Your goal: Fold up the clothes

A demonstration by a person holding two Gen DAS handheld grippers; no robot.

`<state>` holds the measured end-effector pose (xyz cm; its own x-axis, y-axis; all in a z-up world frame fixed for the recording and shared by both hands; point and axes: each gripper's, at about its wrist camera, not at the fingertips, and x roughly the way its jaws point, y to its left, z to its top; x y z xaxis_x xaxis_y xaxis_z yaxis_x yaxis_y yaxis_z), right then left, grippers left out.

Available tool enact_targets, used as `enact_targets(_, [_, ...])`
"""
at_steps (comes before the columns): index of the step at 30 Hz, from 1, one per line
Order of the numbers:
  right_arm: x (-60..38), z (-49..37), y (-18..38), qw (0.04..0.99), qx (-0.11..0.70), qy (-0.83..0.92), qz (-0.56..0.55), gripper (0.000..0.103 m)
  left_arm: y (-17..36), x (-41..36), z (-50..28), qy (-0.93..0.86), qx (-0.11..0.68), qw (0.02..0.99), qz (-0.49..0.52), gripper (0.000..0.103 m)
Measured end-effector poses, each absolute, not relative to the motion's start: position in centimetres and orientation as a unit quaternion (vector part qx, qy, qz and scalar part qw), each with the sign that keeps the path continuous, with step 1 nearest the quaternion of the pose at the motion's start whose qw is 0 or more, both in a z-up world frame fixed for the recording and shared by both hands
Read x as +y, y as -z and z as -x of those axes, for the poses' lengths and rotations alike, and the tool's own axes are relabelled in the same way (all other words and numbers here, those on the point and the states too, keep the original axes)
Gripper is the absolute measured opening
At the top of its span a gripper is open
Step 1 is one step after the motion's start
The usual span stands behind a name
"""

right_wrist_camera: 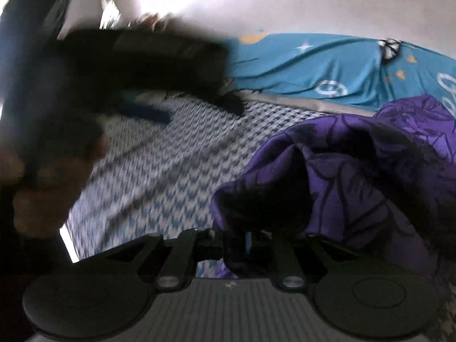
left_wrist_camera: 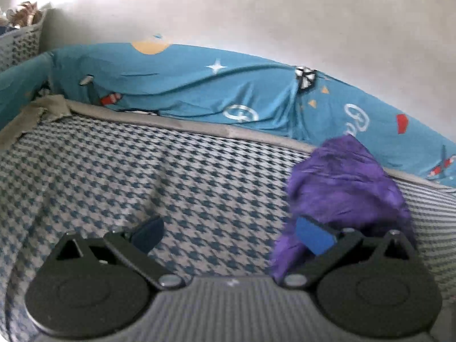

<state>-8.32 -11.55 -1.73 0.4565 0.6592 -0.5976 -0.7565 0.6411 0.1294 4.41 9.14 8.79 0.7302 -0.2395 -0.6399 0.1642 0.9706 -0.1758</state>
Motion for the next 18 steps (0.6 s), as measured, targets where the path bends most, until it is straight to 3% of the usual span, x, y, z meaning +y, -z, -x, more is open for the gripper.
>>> enact_targets(10, [-14.6, 9.6, -0.1, 0.853, 0.312, -0.414, 0.065, 0.025, -5.6, 4.9, -4.9, 0.164, 0.382, 0.909, 0.011, 0.103])
enact_targets(18, [-18.9, 9.6, -4.3, 0.871, 0.292, -0.392, 0.045, 0.028, -3.2, 4.1, -6.3, 0.091, 0.408, 0.908, -0.002, 0.103])
